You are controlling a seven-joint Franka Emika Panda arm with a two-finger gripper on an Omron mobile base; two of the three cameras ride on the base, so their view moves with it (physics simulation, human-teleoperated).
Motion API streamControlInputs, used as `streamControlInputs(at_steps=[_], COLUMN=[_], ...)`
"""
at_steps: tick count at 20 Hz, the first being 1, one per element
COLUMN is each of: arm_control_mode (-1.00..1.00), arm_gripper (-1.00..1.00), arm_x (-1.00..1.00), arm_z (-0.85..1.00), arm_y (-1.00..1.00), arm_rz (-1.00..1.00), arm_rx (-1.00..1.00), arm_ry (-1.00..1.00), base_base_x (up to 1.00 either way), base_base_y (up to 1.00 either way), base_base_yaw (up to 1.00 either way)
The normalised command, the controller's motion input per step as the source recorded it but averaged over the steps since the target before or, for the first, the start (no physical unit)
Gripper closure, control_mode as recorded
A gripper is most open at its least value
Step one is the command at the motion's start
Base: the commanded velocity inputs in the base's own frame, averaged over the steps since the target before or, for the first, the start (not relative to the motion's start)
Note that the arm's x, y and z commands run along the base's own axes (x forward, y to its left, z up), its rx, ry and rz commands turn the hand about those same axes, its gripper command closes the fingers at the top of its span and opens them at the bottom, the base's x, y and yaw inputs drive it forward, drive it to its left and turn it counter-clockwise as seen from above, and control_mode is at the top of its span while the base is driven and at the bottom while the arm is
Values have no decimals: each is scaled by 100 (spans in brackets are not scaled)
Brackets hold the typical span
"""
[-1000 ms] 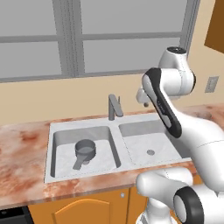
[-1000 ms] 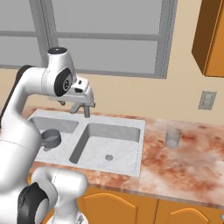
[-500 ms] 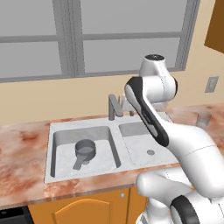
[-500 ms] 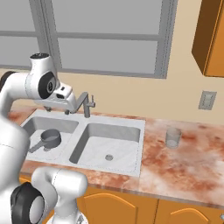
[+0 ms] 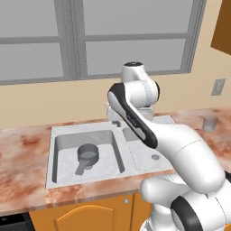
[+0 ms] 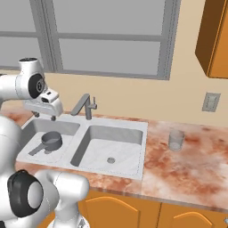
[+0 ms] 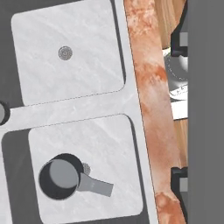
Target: Move any existing items from the left basin to the right basin for drying. Then move the glass cup from the counter to the left basin of the sink for washing.
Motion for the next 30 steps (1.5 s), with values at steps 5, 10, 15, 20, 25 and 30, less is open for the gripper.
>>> streamControlInputs(at_steps=[5, 10, 15, 20, 25, 30], arm_control_mode=[-100, -100, -100, -100, -100, -100], arm_gripper=[-100, -100, -100, -100, -100, -100], arm_x=[1, 4, 6, 3, 9, 16], arm_z=[-31, -30, -33, -38, -37, -38], arm_y=[45, 39, 31, 26, 27, 27], arm_rz=[-5, -5, -5, -5, -4, -3], arm_rx=[0, 0, 0, 0, 0, 0], arm_ry=[3, 0, 0, 0, 0, 2], base_base_x=[0, 0, 0, 0, 0, 0], base_base_y=[0, 0, 0, 0, 0, 0], base_base_yaw=[0, 0, 0, 0, 0, 0])
